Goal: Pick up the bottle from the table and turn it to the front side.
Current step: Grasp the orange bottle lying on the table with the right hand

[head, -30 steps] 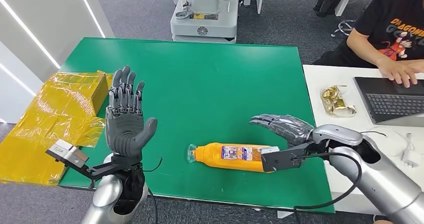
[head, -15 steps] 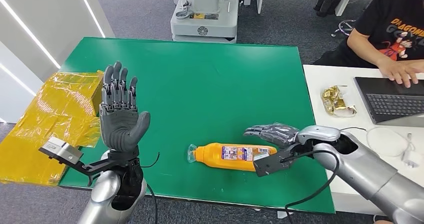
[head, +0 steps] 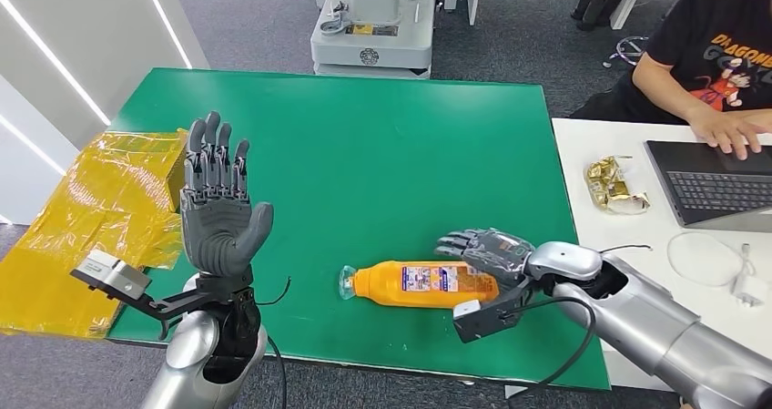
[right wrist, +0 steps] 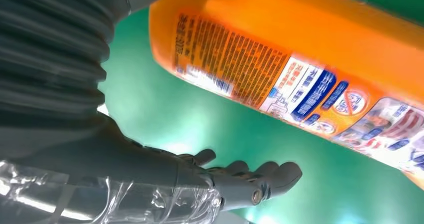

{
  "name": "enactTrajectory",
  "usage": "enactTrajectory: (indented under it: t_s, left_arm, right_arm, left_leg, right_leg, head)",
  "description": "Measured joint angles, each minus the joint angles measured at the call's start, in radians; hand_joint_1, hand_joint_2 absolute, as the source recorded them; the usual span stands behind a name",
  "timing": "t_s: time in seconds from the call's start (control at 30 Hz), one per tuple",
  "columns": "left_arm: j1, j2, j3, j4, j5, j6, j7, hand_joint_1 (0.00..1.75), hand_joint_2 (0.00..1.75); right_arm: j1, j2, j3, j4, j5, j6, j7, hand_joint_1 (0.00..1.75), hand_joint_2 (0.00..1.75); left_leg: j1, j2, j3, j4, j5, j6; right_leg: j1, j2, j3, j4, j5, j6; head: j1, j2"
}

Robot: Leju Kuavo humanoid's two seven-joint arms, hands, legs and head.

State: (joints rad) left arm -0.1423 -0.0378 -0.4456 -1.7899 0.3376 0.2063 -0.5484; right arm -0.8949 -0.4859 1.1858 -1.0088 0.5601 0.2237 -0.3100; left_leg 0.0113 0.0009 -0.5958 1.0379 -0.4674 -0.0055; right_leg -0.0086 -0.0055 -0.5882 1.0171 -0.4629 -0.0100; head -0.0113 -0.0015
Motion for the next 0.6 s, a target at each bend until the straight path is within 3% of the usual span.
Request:
enactTrajectory:
  t_s: [0.33, 0.6]
  left_arm:
    - [0.000, 0.000, 0.000, 0.000, -0.003, -0.009, 0.003, 0.00, 1.75]
    - [-0.007, -0.001, 0.000, 0.007, -0.003, -0.026, 0.013, 0.00, 1.75]
  right_arm:
    - [0.017, 0.008, 0.001, 0.020, 0.020, -0.030, -0.009, 0.00, 1.75]
    - [0.086, 0.008, -0.042, 0.025, 0.053, -0.057, -0.012, 0.00, 1.75]
  left_leg:
    - [0.000, 0.000, 0.000, 0.000, 0.000, 0.000]
    - [0.000, 0.000, 0.000, 0.000, 0.000, 0.000]
  right_leg:
    - [0.000, 0.000, 0.000, 0.000, 0.000, 0.000]
    - [0.000, 0.000, 0.000, 0.000, 0.000, 0.000]
  head:
    - [0.000, 0.000]
    - [0.000, 0.000]
